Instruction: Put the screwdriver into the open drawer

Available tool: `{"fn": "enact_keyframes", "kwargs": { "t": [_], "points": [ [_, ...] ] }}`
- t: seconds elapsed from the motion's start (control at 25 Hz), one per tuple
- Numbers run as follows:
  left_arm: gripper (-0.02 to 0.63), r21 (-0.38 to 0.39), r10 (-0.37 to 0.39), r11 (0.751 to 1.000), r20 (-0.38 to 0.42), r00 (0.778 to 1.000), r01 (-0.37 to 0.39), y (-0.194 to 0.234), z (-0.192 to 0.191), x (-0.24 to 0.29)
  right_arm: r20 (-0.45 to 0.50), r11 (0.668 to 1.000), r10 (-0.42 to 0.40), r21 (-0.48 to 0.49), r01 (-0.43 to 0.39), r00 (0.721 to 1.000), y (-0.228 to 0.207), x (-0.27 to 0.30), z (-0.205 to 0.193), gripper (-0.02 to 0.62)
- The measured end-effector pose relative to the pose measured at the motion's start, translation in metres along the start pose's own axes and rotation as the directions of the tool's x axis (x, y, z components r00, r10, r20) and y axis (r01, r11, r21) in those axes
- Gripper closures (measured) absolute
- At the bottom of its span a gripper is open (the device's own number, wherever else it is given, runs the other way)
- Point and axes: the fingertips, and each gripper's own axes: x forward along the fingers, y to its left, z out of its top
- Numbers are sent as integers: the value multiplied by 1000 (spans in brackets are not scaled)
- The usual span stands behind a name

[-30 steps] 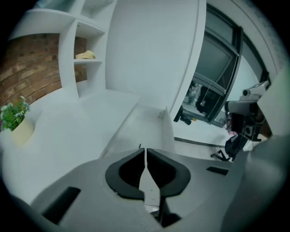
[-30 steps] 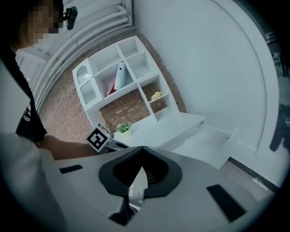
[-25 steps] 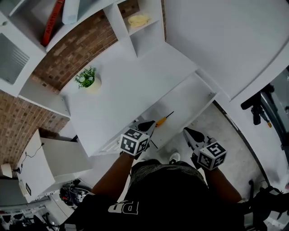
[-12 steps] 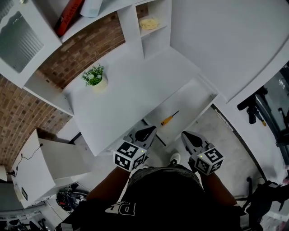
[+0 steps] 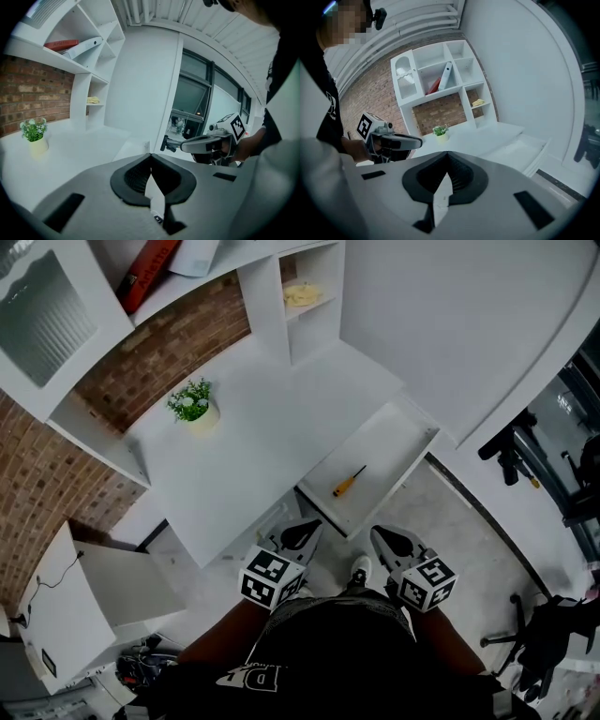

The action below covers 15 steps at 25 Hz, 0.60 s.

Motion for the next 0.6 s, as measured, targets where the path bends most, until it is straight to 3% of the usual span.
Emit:
{"fn": "enact_keyframes", "kwargs": {
  "t": [0.6],
  "points": [
    [588, 28, -18, 999, 0, 1000, 18, -6, -8, -20, 5, 999, -33, 1, 33, 999, 16, -8, -9, 592]
  ]
}}
